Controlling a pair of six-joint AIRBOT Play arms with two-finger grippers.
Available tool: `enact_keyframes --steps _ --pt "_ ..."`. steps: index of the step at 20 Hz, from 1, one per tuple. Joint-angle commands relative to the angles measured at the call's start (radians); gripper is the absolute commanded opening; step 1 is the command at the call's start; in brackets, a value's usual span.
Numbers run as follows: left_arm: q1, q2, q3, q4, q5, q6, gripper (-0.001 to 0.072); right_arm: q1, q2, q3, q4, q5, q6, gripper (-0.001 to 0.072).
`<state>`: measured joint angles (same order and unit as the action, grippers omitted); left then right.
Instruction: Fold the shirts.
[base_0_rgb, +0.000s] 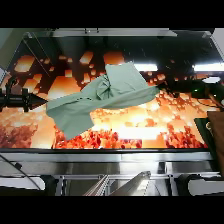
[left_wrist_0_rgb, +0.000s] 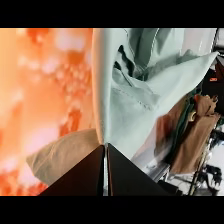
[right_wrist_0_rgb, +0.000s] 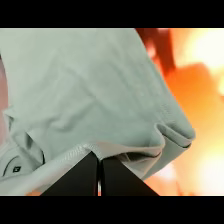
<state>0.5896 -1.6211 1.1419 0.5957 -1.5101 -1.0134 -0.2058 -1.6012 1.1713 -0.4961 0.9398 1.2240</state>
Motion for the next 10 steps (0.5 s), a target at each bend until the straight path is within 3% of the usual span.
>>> enact_keyframes --steps 1,4,5,6,7,9,10 --pt "0.026 0.101 -0.217 -0.018 0.137 0.010 0.0020 -0.052 -0.010 0.065 -0.095 0.114 0.011 0.0017" --pt "0.026 0.103 -0.298 -0.020 0.167 0.039 0.0019 -0.035 -0.010 0.054 -0.249 0.276 0.058 0.0017" --pt "0.022 0.103 -0.301 -0.020 0.167 0.048 0.0097 -0.028 -0.010 0.038 -0.282 0.320 0.073 0.0017" --pt "0.018 0.103 -0.293 -0.020 0.167 0.047 0.0331 -0.015 -0.010 0.008 -0.294 0.354 0.074 0.0017" --pt "0.018 0.104 -0.278 -0.020 0.156 0.047 0.0406 0.001 -0.010 -0.027 -0.297 0.369 0.071 0.0017" --pt "0.018 0.105 -0.218 -0.020 0.112 0.039 0.0672 0.031 -0.007 -0.093 -0.302 0.395 0.060 0.0017" --pt "0.018 0.105 -0.175 -0.018 0.097 0.023 0.0701 0.043 -0.003 -0.111 -0.301 0.401 0.060 0.0017"
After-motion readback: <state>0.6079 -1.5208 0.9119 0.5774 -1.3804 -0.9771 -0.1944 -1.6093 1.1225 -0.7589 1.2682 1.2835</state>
